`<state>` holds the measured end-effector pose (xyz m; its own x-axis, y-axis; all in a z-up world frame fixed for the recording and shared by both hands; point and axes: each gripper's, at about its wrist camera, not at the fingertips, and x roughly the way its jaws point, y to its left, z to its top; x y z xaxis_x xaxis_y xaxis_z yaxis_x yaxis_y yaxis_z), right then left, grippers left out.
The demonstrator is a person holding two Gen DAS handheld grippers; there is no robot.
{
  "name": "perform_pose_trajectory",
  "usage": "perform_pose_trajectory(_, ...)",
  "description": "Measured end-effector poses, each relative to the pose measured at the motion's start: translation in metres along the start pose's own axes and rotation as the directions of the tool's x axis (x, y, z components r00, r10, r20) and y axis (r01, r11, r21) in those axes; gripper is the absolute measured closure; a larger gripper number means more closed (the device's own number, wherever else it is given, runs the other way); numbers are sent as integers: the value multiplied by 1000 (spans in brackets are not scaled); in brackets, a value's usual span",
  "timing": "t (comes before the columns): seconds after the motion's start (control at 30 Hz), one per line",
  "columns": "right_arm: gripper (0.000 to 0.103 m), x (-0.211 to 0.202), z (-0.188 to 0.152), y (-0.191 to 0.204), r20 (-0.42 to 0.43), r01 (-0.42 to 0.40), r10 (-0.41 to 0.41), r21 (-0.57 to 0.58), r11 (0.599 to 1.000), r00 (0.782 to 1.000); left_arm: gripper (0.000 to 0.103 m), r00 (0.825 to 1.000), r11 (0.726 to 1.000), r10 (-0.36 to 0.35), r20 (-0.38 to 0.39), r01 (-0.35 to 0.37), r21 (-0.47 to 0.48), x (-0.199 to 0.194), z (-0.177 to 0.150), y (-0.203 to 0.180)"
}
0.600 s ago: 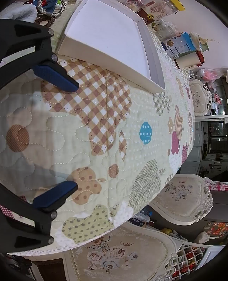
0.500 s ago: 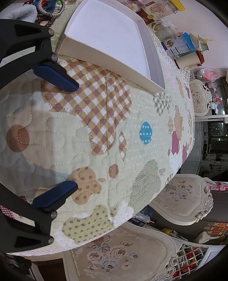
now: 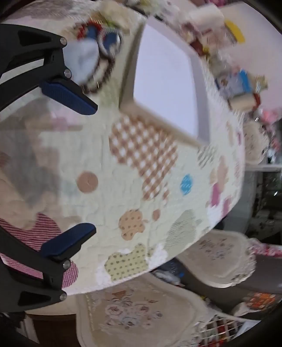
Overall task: Organize jewelry
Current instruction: 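Move both grippers toward the pile of hair accessories beside the white tray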
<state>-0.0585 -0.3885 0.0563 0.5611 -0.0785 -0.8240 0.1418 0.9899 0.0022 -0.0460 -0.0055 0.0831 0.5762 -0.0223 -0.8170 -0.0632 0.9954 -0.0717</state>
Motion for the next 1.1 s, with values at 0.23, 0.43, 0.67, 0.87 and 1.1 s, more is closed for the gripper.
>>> perform_pose_trajectory(0.23,1,-65,4,22,124,-143,145,-27,989,982,25,999,1000,6,54,-7,15,-36,0,-22)
perform_pose_trajectory(0.43,1,-100,6,43,199,-142,162,-112,984,966,25,997,999,6,73,-8,31,-49,-8,-37)
perform_pose_trajectory(0.67,1,-119,6,57,207,-170,197,-141,975,958,25,997,998,3,83,-7,57,-55,-14,-54)
perform_pose_trajectory(0.87,1,-116,5,54,186,-175,193,-108,979,963,25,997,997,-2,72,-3,71,-52,-20,-59)
perform_pose_trajectory(1.1,1,-107,5,53,155,-152,165,-93,984,974,25,999,998,-1,48,-2,62,-45,-23,-59)
